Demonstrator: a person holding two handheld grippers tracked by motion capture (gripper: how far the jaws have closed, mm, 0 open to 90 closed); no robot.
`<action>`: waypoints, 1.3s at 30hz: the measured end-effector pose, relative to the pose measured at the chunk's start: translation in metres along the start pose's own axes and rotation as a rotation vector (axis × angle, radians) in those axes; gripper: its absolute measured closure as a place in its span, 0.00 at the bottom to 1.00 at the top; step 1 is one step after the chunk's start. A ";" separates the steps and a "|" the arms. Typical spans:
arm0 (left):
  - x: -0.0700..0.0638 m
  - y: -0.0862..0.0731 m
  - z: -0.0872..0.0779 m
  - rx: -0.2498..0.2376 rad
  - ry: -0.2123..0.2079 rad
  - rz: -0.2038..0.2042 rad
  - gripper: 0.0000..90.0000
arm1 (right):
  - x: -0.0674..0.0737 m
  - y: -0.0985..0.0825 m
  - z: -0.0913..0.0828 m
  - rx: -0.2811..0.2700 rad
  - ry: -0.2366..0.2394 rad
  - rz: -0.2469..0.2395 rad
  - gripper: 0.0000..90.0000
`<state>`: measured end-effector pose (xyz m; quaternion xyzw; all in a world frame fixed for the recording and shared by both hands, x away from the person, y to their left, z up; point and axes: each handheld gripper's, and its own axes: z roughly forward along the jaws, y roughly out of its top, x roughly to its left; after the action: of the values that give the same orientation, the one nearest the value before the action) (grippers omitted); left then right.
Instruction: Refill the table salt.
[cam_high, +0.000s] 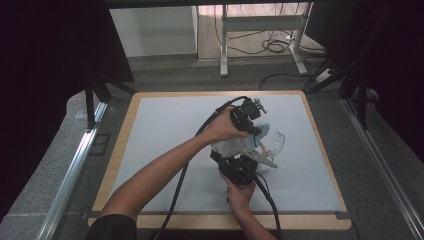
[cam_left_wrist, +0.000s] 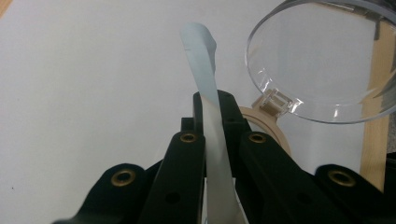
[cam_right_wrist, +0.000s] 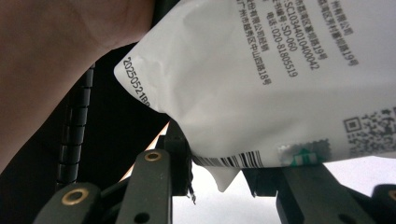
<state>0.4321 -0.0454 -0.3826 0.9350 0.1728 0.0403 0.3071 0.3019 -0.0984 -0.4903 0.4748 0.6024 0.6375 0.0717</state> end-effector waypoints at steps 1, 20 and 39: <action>0.000 0.000 0.000 0.001 0.000 0.000 1.00 | 0.000 0.000 0.000 0.000 0.000 0.000 0.73; 0.001 0.000 0.001 0.006 -0.003 0.004 1.00 | 0.000 -0.001 0.001 -0.006 -0.003 0.006 0.74; 0.001 -0.001 0.001 0.000 0.001 -0.002 1.00 | 0.001 -0.003 0.003 -0.025 -0.003 0.024 0.74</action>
<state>0.4327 -0.0448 -0.3839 0.9348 0.1737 0.0404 0.3072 0.3022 -0.0950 -0.4931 0.4822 0.5884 0.6451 0.0710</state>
